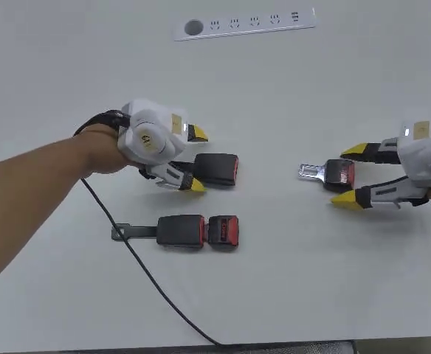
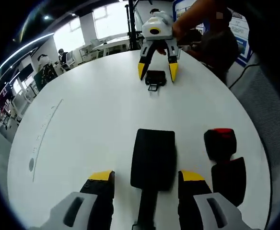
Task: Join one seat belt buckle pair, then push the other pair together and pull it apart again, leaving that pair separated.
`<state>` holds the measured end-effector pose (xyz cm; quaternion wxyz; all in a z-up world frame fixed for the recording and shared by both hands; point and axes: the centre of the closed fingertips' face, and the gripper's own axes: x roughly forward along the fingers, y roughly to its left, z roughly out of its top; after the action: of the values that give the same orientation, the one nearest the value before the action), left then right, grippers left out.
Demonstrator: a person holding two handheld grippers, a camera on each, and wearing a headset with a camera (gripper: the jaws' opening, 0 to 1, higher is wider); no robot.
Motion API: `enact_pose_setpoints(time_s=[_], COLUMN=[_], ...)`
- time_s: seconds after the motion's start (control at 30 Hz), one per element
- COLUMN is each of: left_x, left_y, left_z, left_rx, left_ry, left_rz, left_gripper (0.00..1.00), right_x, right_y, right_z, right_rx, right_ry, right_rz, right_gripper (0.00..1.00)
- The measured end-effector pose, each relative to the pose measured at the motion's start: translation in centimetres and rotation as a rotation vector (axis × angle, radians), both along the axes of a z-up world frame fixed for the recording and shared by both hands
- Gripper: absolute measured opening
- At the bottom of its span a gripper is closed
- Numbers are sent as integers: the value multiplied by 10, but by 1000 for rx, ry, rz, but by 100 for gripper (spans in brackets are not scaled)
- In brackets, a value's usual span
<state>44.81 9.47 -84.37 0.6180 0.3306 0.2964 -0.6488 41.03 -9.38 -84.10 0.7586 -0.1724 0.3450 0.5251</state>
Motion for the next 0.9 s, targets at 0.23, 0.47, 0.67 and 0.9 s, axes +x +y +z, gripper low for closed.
enact_pose_setpoints(time_s=[0.23,0.47,0.67,0.9], left_x=[-5,-3,0,0], left_y=[-1,-1,0,1], left_z=[-2,-2,0,1], left_rx=[7,4,4,-9], left_ry=[22,25,24,33], left_rz=[-30,-11,-2,18], left_gripper=[40,38,34,34], right_x=[4,5,4,4], right_y=[0,-2,-2,1], right_z=[-2,-3,-2,-3], right_rx=[-17,38,61,81], right_ry=[-52,-66,-63,-59], right_rz=[54,64,81,81], right_gripper=[37,36,36,36])
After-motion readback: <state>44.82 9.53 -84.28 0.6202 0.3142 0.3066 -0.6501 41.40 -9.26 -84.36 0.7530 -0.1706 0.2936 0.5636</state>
